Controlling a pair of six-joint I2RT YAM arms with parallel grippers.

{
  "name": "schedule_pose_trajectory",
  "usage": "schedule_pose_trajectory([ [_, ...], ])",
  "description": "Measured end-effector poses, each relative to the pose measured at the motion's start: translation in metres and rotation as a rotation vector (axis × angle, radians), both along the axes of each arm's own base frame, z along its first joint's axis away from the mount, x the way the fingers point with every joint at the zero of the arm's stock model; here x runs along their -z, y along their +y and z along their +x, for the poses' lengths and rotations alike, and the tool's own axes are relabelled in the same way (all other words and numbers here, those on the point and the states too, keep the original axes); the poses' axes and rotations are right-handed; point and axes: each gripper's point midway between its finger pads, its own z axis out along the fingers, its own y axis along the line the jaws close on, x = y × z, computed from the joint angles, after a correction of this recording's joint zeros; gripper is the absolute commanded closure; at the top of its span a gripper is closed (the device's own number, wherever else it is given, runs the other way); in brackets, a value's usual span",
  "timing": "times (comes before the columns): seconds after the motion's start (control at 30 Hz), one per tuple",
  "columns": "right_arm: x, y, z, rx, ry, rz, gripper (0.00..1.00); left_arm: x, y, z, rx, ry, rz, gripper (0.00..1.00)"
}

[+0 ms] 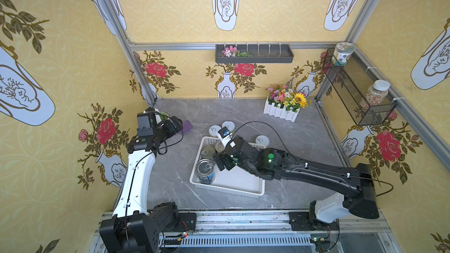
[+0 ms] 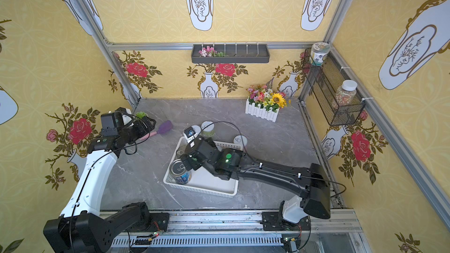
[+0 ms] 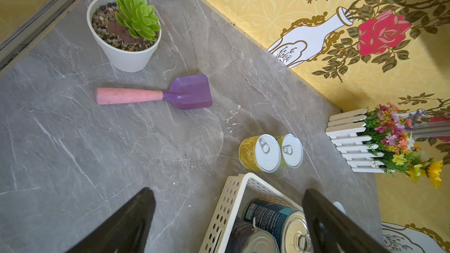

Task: Put the canned food in the basket
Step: Place the canned food in the basket, then pick up the canned food from the center of the board.

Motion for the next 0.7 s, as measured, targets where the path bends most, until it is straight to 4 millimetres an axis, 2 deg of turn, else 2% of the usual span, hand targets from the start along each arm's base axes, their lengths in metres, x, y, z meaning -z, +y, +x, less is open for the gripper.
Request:
schedule_pose_trajectory([
  [0.17,0.004,-0.098,0.060,0.274,0.028,0.042,0.03,0.000,-0.001,0.000,0.002,-0.001,0.000,0.00],
  [0.27,0.008,-0.140,0.079,0.390,0.053,0.083,0.03,0.000,-0.001,0.000,0.002,-0.001,0.000,0.00],
  [0.47,0.032,-0.175,0.104,0.502,0.135,0.073,0.03,0.001,-0.001,0.000,0.006,0.001,-0.004,0.00],
  [0.7,0.060,-0.198,0.128,0.568,0.229,0.070,0.03,0.003,-0.002,0.000,0.006,0.008,-0.005,0.00],
])
